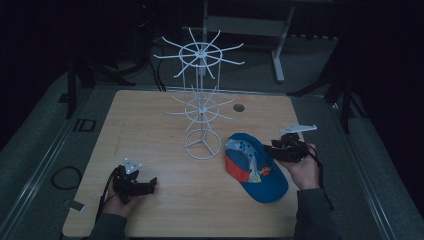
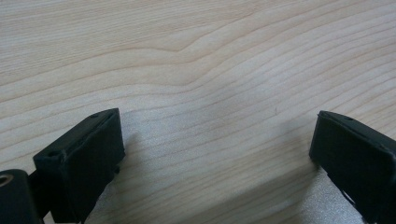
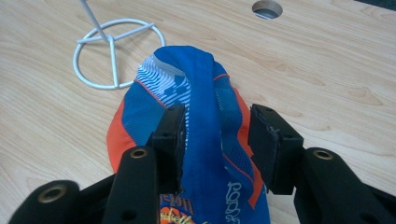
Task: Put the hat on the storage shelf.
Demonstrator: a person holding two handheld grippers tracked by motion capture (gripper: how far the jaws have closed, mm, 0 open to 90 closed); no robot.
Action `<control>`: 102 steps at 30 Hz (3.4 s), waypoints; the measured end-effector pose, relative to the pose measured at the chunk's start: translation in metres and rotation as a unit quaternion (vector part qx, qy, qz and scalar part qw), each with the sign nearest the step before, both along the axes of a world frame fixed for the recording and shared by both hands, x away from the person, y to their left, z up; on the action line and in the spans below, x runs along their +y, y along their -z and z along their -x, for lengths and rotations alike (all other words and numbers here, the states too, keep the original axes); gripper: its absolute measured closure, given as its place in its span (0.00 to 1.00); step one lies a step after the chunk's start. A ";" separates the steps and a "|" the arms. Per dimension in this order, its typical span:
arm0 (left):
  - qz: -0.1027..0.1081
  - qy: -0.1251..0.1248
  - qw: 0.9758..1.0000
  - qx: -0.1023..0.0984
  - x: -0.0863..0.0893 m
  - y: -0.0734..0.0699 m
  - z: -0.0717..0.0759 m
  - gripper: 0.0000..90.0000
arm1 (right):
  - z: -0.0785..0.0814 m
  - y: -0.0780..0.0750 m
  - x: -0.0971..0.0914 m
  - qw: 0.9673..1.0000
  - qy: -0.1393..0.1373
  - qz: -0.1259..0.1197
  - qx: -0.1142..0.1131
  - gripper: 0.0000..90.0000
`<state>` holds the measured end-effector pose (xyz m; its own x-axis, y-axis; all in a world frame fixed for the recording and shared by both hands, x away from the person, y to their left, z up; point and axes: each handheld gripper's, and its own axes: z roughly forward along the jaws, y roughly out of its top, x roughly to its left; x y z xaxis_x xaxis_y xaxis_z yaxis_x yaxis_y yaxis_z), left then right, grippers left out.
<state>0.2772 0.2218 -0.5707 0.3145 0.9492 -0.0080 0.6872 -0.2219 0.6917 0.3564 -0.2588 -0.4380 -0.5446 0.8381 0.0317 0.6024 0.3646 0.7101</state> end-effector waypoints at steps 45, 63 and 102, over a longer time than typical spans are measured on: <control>0.001 0.000 1.000 0.001 0.000 0.000 0.000 0.03 | -0.049 0.018 0.032 0.993 -0.049 0.067 0.078 0.45; 0.000 0.000 1.000 0.001 0.000 0.000 0.000 0.03 | -0.068 0.041 0.044 0.986 -0.054 0.083 0.136 0.59; 0.000 0.000 1.000 0.001 0.000 0.000 0.000 0.03 | -0.048 0.015 0.027 0.992 -0.062 0.052 0.094 0.97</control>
<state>0.2771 0.2218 -0.5707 0.3147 0.9491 -0.0093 0.6883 -0.2214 0.6908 0.4043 -0.2319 -0.4529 -0.6357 0.7696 0.0599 0.6675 0.5090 0.5434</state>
